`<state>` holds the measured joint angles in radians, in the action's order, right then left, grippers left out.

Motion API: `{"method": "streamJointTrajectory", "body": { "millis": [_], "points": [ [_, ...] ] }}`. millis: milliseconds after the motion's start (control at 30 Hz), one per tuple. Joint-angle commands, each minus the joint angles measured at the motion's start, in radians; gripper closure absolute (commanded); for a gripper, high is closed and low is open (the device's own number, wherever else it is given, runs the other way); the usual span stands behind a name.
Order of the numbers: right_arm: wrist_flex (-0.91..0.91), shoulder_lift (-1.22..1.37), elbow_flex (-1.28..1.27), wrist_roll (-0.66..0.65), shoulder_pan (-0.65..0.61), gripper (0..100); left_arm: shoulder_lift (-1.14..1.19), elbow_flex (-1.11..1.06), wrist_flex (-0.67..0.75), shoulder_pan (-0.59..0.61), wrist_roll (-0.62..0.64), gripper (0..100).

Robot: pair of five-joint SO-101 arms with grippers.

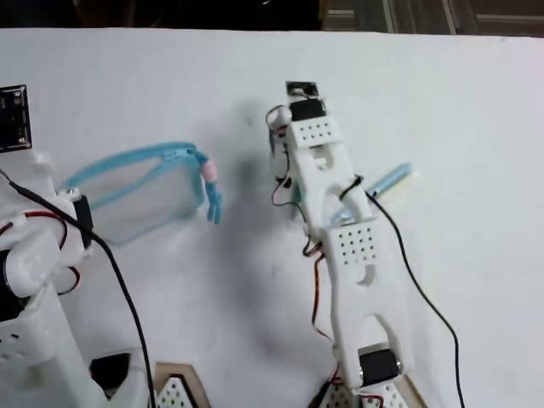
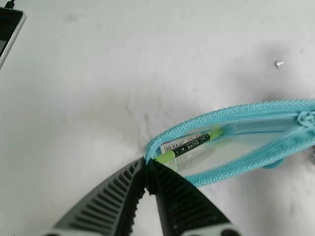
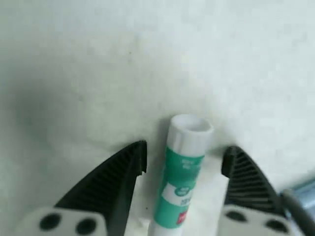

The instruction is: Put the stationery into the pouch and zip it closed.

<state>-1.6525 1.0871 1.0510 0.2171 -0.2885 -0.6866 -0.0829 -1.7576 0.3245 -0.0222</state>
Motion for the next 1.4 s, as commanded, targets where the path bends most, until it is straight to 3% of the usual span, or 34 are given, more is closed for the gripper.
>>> {"method": "streamJointTrajectory", "body": {
  "millis": [0, 133, 233, 400, 567, 667, 933, 1133, 1233, 1367],
  "points": [
    [0.033, 0.013, 0.003, -0.002, 0.010, 89.8, 0.061, -0.060, -0.012, 0.001, 0.000, 98],
    [0.047, 0.012, 0.005, -0.002, 0.041, 98.5, 0.061, -0.060, -0.012, 0.001, 0.000, 98],
    [0.041, -0.004, 0.012, -0.003, 0.070, 98.2, 0.061, -0.061, -0.014, 0.001, 0.000, 98],
    [-0.124, -0.093, 0.121, -0.003, 0.053, 98.1, 0.061, -0.061, -0.014, 0.001, 0.000, 98],
    [-0.122, -0.297, 0.098, -0.003, 0.064, 98.1, 0.058, -0.061, -0.014, 0.001, 0.000, 98],
    [-0.122, -0.478, -0.081, -0.003, 0.048, 98.1, 0.059, -0.061, -0.014, 0.001, 0.000, 98],
    [-0.119, -1.095, -0.850, -0.012, -0.053, 98.1, 0.059, -0.061, -0.014, 0.001, 0.000, 98],
    [-0.104, -1.488, -1.247, -0.129, -0.185, 98.1, 0.056, -0.060, -0.012, 0.001, 0.000, 98],
    [-0.004, -1.635, -1.366, -0.130, -0.243, 98.1, 0.056, -0.060, -0.012, 0.001, 0.000, 98],
    [0.274, -1.785, -1.441, -0.089, -0.306, 98.1, 0.056, -0.060, -0.011, 0.001, 0.000, 98]
  ]
}}
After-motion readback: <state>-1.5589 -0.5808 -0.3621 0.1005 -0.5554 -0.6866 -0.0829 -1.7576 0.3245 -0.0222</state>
